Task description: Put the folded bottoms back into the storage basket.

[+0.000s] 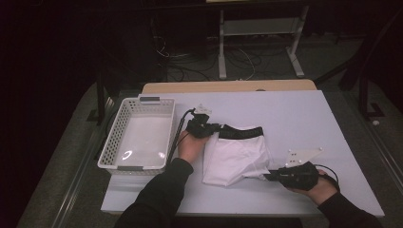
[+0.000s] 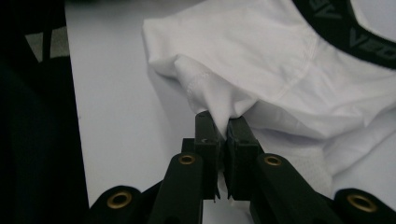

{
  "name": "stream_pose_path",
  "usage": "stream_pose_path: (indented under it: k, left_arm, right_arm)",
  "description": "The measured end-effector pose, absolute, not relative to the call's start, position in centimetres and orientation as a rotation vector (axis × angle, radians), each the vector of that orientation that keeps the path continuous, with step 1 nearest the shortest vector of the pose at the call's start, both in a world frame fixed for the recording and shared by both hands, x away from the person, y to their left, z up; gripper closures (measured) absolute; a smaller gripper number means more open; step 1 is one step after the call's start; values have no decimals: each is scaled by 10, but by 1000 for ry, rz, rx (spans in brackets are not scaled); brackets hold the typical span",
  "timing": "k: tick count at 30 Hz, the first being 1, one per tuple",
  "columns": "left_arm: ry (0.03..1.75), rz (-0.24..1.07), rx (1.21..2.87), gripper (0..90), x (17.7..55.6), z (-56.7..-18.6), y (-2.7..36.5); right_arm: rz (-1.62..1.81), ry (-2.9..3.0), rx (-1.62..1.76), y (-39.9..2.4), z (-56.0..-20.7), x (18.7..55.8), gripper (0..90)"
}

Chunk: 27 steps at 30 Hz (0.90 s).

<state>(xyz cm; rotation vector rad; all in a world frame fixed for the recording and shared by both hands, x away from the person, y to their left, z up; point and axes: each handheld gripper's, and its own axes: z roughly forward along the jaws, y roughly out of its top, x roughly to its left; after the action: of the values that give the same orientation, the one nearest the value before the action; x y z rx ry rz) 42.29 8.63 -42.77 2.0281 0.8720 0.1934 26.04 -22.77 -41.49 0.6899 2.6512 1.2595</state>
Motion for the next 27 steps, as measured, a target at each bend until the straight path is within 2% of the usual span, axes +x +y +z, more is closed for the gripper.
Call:
stream_pose_path:
  k: [27]
  left_arm:
    - [777,171,1980,864,414,-398,82]
  right_arm:
    - [1415,2519,665,-219,-379,290,842]
